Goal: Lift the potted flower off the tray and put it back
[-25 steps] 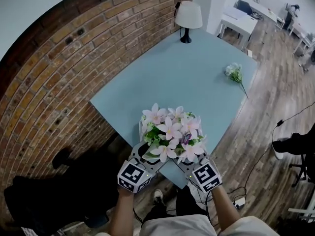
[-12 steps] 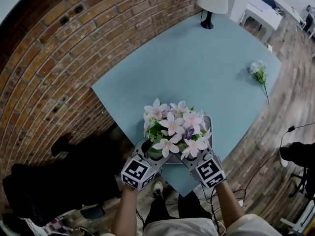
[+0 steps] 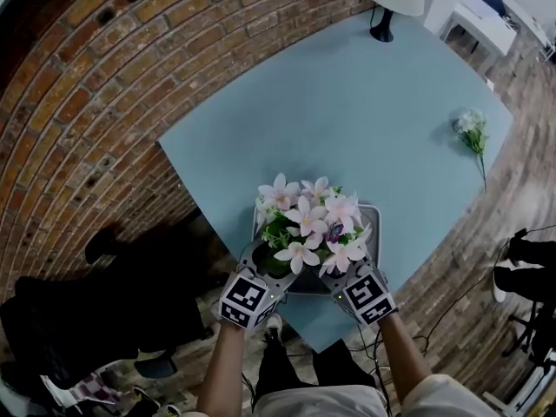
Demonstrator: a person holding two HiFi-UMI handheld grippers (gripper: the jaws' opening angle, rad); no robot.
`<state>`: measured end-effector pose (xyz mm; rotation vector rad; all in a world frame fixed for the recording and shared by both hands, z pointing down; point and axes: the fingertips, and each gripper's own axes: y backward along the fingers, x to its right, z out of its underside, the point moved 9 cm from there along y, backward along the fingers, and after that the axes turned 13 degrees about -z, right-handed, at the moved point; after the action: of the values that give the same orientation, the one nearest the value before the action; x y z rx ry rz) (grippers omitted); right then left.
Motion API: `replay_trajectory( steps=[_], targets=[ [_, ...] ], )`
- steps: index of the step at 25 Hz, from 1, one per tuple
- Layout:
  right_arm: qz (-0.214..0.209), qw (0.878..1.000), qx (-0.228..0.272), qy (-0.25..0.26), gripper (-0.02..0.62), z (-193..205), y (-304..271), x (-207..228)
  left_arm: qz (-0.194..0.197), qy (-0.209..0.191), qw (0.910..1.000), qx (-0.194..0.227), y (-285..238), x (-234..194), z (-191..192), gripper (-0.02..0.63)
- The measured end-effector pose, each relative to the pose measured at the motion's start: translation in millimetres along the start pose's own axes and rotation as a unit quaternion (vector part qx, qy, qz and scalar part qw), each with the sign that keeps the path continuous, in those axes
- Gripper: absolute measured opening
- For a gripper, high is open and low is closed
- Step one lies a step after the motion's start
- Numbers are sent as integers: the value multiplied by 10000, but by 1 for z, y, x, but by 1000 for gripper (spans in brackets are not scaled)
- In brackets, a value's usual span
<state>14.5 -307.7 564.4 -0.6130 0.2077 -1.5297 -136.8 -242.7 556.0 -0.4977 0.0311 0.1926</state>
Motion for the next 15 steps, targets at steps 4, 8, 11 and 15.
replay_trajectory(
  steps=[4, 8, 11, 15],
  targets=[
    [-64, 10000, -60, -1, 268, 5, -5, 5, -78, 20, 10000, -57, -5, -1, 6, 370],
    [-83, 9999, -138, 18, 268, 8, -10, 8, -107, -31, 9999, -127, -8, -2, 10, 370],
    [-107, 9998, -185, 29, 273, 12, -11, 10, -120, -45, 9997, -205, -11, -1, 12, 370],
    [-92, 9997, -225, 43, 273, 16, -13, 12, -127, -1, 9996, -250, -15, -1, 17, 370]
  ],
)
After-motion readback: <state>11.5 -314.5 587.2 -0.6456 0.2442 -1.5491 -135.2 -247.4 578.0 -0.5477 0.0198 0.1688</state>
